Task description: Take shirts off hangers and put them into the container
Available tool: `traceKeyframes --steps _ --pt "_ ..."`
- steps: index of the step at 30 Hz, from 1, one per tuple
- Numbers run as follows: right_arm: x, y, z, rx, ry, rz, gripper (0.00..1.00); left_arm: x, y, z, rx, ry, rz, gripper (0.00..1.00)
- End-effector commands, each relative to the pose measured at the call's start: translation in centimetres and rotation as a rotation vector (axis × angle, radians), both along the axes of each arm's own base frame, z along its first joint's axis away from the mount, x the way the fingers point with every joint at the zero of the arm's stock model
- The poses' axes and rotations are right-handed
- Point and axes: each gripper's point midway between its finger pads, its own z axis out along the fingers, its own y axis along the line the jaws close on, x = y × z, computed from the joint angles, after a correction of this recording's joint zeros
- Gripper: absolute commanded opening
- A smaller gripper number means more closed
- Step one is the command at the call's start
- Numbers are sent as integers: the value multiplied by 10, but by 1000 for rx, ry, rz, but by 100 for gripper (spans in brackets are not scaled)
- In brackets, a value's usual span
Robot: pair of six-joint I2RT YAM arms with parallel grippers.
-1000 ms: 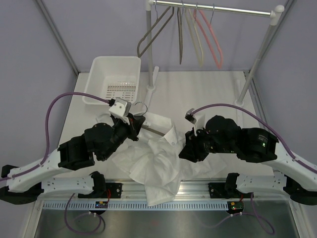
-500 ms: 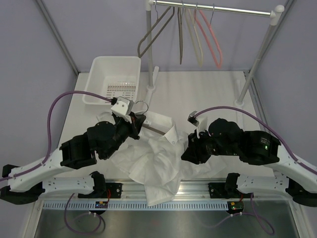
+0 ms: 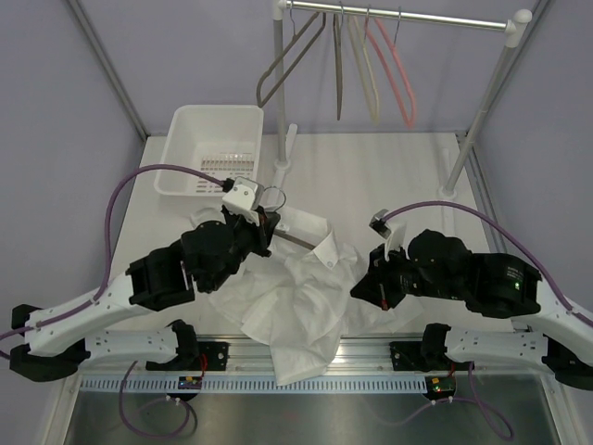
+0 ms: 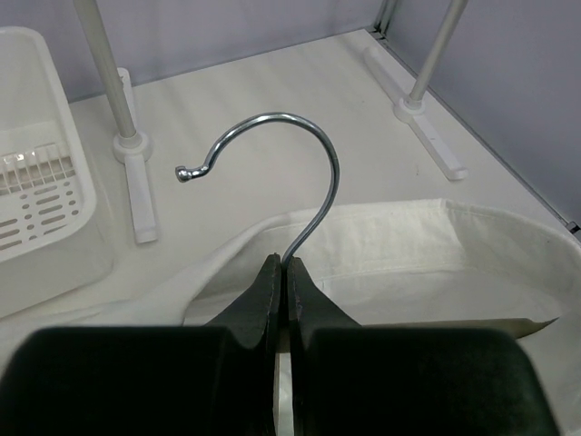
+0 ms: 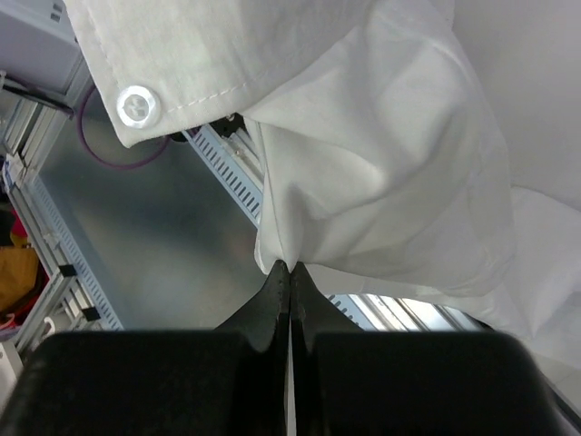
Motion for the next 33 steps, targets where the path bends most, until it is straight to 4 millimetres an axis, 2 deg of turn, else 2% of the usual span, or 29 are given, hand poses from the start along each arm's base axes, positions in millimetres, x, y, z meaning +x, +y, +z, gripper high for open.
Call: traceKeyframes --steps 1,2,3,5,6,8,9,11,12,14,15,17,22,23,25,29,30,33 --pt "12 -16 1 20 -8 -140 0 14 1 38 -111 -35 50 0" --pt "12 -21 0 29 -3 -162 0 21 -4 26 -65 -9 53 0" --pt "18 -26 -1 48 10 -236 0 34 1 23 -58 6 93 0" --pt "19 -29 -1 100 23 -279 0 47 -1 21 -39 20 95 0" --pt "26 -36 -6 137 29 -353 0 62 3 15 -13 28 132 0" --pt "34 -48 -19 146 26 -438 0 70 5 24 -20 16 137 0" --pt "45 -63 -26 140 21 -554 0 76 9 26 -7 10 153 0" --pt "53 -75 -35 144 10 -633 0 76 13 38 -20 -7 148 0" --pt "59 -86 -33 183 9 -710 0 76 19 47 -25 -21 154 0" --pt "65 -96 -32 214 -8 -770 0 74 25 55 -27 -30 162 0" --pt "71 -109 -36 217 -15 -848 0 73 29 62 -29 -40 166 0" --pt "75 -114 -41 212 -30 -889 0 69 34 66 -35 -46 162 0" --pt "83 -112 -60 221 -27 -953 0 70 46 73 -47 -55 195 0" --pt "84 -110 -71 207 -29 -953 0 72 47 75 -52 -58 199 0" --pt "85 -98 -72 213 -37 -918 0 73 45 78 -73 -60 193 0" --pt "86 -70 -96 76 -37 -852 0 68 23 78 -135 -41 96 0" --pt "86 -57 -95 86 -33 -815 0 66 18 83 -176 -41 73 0" --pt "89 -38 -110 46 -33 -780 0 56 1 86 -260 -24 -21 0"
